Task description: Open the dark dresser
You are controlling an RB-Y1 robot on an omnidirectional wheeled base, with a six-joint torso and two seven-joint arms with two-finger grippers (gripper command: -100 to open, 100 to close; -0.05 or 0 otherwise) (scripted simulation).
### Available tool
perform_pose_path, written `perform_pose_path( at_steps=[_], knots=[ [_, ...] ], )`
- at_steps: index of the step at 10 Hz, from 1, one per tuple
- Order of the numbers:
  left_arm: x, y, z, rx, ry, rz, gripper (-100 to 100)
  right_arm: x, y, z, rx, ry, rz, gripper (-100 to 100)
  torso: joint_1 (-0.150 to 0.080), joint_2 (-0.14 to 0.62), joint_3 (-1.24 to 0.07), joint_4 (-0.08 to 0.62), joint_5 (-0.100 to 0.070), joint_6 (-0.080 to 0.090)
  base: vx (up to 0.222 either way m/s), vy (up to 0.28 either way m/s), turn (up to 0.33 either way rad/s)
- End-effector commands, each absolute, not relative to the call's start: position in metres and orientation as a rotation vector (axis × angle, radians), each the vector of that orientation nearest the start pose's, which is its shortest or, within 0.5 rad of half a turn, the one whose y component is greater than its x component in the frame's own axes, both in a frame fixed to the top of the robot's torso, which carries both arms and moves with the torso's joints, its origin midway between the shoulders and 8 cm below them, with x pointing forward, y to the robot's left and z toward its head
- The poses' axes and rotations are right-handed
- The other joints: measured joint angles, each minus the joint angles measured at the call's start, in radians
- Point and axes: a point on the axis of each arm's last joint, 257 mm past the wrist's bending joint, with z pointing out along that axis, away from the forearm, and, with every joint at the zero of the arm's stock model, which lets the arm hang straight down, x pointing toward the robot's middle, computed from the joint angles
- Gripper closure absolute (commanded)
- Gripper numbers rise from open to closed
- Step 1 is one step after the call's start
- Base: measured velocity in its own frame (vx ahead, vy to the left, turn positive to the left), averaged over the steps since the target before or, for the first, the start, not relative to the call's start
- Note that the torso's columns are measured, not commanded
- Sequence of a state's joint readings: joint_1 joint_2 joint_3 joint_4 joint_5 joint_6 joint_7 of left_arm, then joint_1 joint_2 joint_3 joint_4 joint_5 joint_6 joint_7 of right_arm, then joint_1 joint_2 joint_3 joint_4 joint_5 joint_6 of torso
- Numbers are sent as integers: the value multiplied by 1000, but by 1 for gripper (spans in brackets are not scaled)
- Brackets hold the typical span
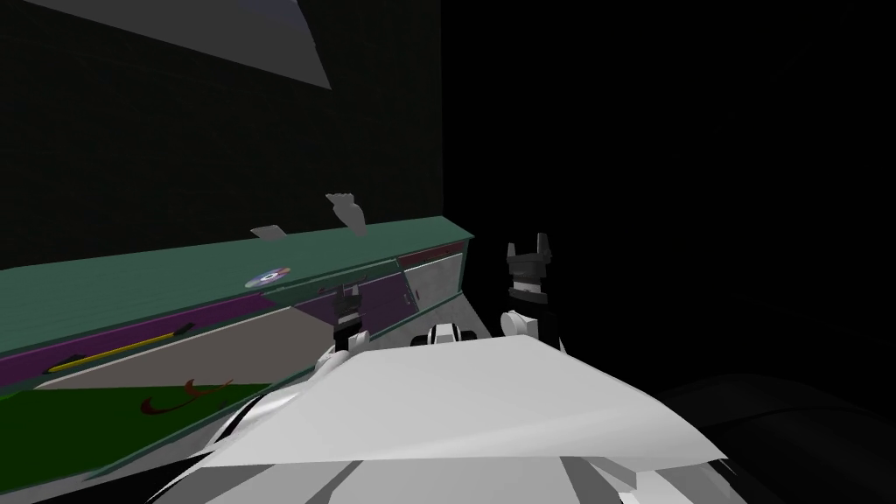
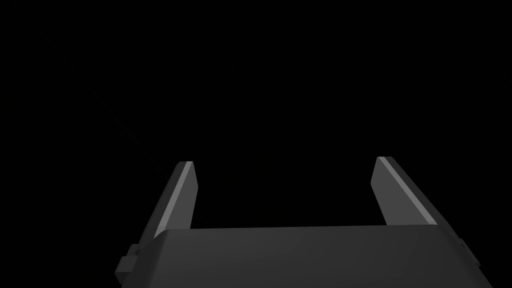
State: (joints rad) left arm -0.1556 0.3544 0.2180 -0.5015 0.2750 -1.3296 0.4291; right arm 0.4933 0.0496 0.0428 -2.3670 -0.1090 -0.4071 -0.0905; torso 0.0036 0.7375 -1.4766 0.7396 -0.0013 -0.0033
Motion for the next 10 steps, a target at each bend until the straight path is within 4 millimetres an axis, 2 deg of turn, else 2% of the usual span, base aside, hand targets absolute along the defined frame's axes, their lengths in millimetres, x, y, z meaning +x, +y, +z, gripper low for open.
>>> perform_pose_path(
  at_steps=[1,2,4,5,7,8,9,10],
  knots=[
    [410,492,-230,-991,496,-1362,100,341,-281,47,793,475,1505,0,0,3,2,0,1,1,16,13,-3],
    [400,474,-242,-997,533,-1368,100,341,-281,47,793,475,1505,0,-3,6,4,2,-1,1,62,45,116],
    [399,473,-237,-981,527,-1377,100,341,-281,47,793,475,1505,0,0,2,2,-1,1,0,45,39,29],
    [392,455,-250,-995,560,-1383,100,341,-281,47,793,475,1505,0,0,3,2,0,1,0,80,53,146],
    [387,454,-244,-974,553,-1393,100,341,-281,47,793,475,1505,0,3,-1,0,-3,4,0,54,36,23],
    [379,434,-253,-981,577,-1405,100,341,-281,47,793,475,1505,0,2,1,1,-3,4,1,61,63,110],
    [374,434,-249,-969,572,-1410,100,341,-281,47,793,475,1505,0,3,-1,1,-4,6,1,65,60,64],
    [370,413,-254,-971,587,-1430,100,341,-281,47,793,475,1505,0,4,-2,0,-4,5,0,107,66,144]
  ],
)
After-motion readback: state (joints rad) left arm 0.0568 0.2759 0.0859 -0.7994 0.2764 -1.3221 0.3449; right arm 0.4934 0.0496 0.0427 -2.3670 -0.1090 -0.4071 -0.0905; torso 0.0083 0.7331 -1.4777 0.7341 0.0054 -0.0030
